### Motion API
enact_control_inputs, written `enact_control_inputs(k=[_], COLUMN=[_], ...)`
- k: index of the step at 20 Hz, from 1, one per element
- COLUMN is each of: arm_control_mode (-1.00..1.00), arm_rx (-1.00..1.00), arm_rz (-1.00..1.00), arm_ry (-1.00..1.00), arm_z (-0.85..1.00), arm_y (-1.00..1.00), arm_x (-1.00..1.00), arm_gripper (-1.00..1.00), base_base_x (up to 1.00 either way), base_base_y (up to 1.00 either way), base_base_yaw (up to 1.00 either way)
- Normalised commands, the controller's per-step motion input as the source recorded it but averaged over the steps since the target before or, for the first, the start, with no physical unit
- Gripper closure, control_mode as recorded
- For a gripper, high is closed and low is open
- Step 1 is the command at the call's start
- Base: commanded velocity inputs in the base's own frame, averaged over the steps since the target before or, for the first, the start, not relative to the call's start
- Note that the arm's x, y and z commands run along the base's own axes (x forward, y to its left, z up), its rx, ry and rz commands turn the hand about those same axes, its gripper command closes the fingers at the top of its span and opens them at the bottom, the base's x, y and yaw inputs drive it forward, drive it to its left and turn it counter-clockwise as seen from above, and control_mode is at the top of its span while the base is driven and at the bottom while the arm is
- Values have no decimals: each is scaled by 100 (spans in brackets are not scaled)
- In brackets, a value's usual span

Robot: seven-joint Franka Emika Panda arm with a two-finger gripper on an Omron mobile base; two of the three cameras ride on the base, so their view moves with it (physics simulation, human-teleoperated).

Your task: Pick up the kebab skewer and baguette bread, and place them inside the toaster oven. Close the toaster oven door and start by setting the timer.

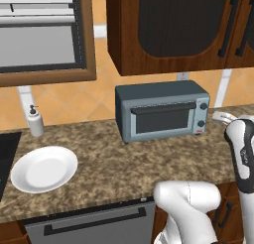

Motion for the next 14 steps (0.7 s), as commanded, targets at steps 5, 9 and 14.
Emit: enact_control_inputs(k=[5,9,14], arm_control_mode=[-100,-100,-100], arm_rx=[27,23,23], arm_rz=[0,-2,-6], arm_ry=[-1,0,0], arm_z=[-10,-22,-22], arm_y=[-26,-13,-10], arm_x=[24,19,23], arm_gripper=[-100,-100,-100], base_base_x=[0,0,0], base_base_y=[0,0,0], base_base_yaw=[0,0,0])
